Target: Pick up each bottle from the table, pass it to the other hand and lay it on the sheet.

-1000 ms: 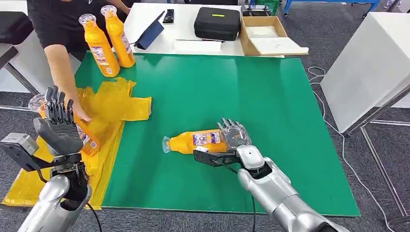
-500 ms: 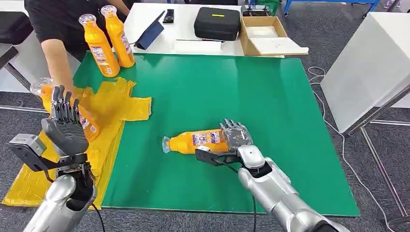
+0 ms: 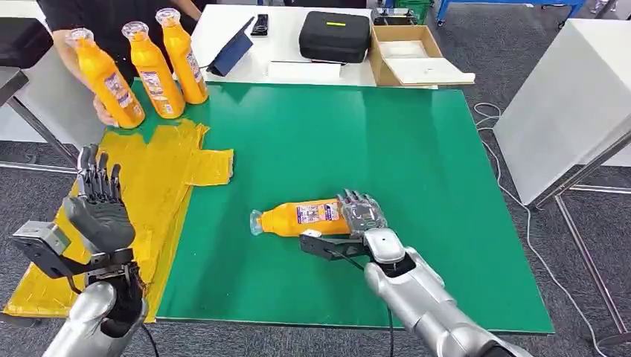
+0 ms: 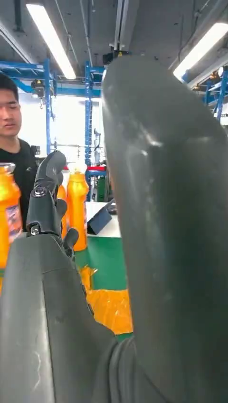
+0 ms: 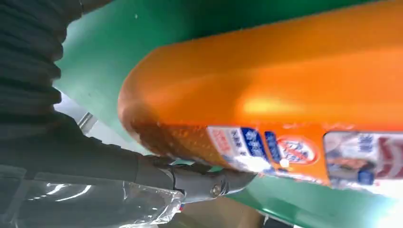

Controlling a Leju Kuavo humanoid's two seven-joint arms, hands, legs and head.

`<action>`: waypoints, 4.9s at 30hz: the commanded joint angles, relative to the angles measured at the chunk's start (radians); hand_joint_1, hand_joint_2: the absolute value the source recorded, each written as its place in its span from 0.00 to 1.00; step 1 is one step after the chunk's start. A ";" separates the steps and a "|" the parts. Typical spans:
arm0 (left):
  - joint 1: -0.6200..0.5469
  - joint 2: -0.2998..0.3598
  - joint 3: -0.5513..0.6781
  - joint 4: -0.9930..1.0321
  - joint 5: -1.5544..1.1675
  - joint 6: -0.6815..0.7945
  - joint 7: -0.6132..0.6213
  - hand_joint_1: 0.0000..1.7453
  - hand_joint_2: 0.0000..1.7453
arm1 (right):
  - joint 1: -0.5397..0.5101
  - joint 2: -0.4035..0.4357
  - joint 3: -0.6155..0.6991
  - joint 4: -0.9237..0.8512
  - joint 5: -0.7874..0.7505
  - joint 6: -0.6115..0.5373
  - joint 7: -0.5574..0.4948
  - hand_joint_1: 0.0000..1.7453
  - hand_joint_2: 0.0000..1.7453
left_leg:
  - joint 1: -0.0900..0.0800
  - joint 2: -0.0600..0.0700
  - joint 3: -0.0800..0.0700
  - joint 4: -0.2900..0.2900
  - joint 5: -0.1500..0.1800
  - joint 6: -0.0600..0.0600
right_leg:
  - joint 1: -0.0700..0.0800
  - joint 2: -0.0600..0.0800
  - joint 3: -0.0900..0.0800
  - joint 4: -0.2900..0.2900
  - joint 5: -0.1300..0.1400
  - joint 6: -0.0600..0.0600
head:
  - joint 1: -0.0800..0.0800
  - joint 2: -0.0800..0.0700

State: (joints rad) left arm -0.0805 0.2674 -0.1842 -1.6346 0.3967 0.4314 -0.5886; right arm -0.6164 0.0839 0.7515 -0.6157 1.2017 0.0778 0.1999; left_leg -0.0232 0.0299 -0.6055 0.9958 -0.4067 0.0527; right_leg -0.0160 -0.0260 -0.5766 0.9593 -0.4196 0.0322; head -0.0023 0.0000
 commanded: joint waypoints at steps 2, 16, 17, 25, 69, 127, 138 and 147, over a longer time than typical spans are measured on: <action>0.086 -0.007 0.032 -0.052 0.000 0.001 -0.011 0.00 0.00 | -0.007 0.035 -0.042 0.096 0.017 -0.022 0.013 0.00 1.00 | 0.001 0.000 0.004 0.000 -0.002 -0.004 | 0.001 0.004 0.003 -0.001 -0.001 -0.002 | 0.000 0.000; 0.149 -0.019 0.018 -0.082 -0.014 -0.005 -0.028 0.00 0.00 | 0.024 0.029 -0.071 0.098 0.074 -0.014 0.033 0.09 1.00 | 0.002 -0.003 0.005 -0.001 -0.001 -0.004 | 0.001 0.001 0.005 -0.001 -0.001 -0.002 | 0.000 0.000; 0.144 -0.017 0.017 -0.081 -0.014 -0.005 -0.026 0.00 0.00 | 0.026 0.027 -0.073 0.096 0.073 -0.013 0.029 0.97 1.00 | 0.002 -0.003 0.004 -0.001 -0.001 -0.004 | 0.001 0.000 0.004 -0.002 -0.001 -0.002 | 0.000 0.000; 0.112 0.006 0.018 -0.095 -0.001 0.000 0.000 0.00 0.00 | 0.031 0.005 -0.090 0.034 0.076 0.023 0.010 1.00 1.00 | 0.001 -0.004 0.004 0.000 0.000 -0.003 | 0.001 -0.001 0.004 -0.001 -0.001 -0.002 | 0.000 0.000; 0.054 -0.006 -0.005 -0.017 0.055 -0.076 0.040 0.00 0.00 | 0.077 -0.120 -0.157 -0.505 -0.090 0.073 -0.031 1.00 1.00 | 0.000 -0.003 0.001 0.000 0.000 -0.003 | -0.001 0.000 0.001 0.001 -0.001 -0.001 | 0.000 0.000; -0.192 -0.245 -0.212 0.080 0.216 -0.094 0.172 0.00 1.00 | -0.050 0.089 0.042 -0.388 -0.318 -0.043 0.007 1.00 1.00 | 0.001 -0.001 0.001 0.000 -0.001 -0.004 | 0.001 0.002 0.001 0.000 0.000 -0.001 | 0.000 0.000; -0.176 -0.252 -0.147 0.071 0.284 -0.132 0.259 0.00 1.00 | -0.015 0.081 0.099 -0.445 -0.180 -0.056 0.029 1.00 1.00 | 0.001 -0.001 0.001 0.000 -0.001 -0.004 | 0.001 0.002 0.001 0.000 0.000 -0.002 | 0.000 0.000; -0.140 -0.243 -0.147 0.076 0.245 -0.137 0.243 0.00 1.00 | 0.038 0.098 0.133 -0.416 -0.143 -0.060 0.023 1.00 1.00 | 0.001 -0.001 0.002 -0.001 -0.001 -0.003 | 0.001 0.001 0.003 -0.001 0.000 -0.001 | 0.000 0.000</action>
State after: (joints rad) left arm -0.2225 0.0324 -0.3491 -1.5995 0.6642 0.3021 -0.3372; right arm -0.5910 0.1827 0.7892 -1.0727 1.0315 0.0195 0.2304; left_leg -0.0227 0.0300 -0.6060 0.9958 -0.4063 0.0524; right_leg -0.0157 -0.0261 -0.5769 0.9594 -0.4193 0.0321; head -0.0023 0.0000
